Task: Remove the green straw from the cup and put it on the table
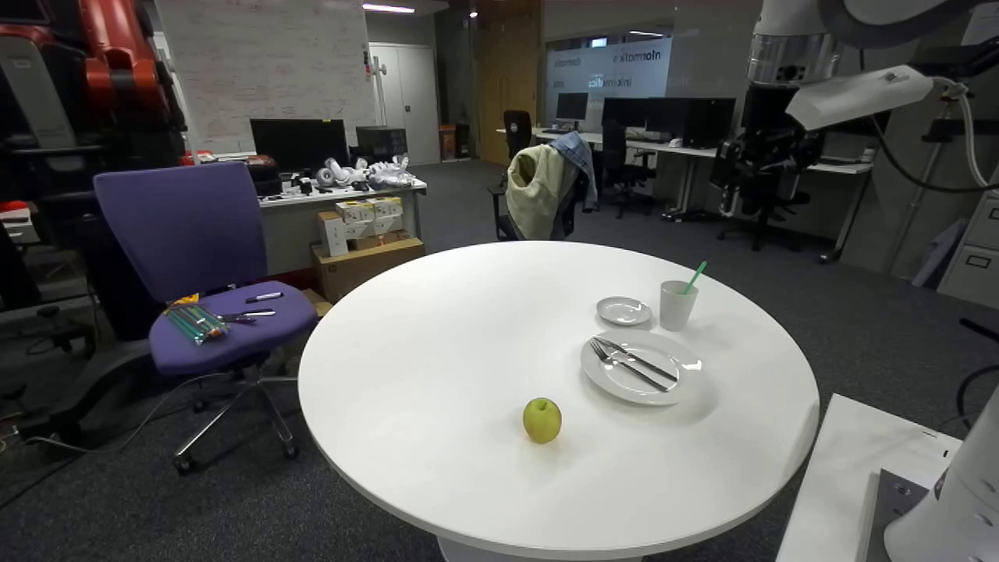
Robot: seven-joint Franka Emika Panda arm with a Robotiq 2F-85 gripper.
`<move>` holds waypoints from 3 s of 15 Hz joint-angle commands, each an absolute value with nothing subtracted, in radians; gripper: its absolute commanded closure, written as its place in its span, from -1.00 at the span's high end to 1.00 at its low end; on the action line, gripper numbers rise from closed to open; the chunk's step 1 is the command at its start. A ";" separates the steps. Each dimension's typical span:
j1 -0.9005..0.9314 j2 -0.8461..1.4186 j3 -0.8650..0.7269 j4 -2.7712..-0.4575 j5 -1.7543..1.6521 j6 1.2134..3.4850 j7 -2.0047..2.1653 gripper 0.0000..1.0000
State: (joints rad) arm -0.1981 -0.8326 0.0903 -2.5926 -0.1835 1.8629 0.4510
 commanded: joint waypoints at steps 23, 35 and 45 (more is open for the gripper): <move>-0.899 -0.495 0.503 -2.617 -1.116 2.697 1.570 1.00; -0.988 -0.429 0.607 -2.622 -1.234 2.618 1.770 1.00; -1.062 -0.402 0.857 -2.600 -1.568 2.311 2.335 1.00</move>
State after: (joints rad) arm -1.0157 -0.4343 0.7558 -2.6189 -1.4567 2.4496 2.1507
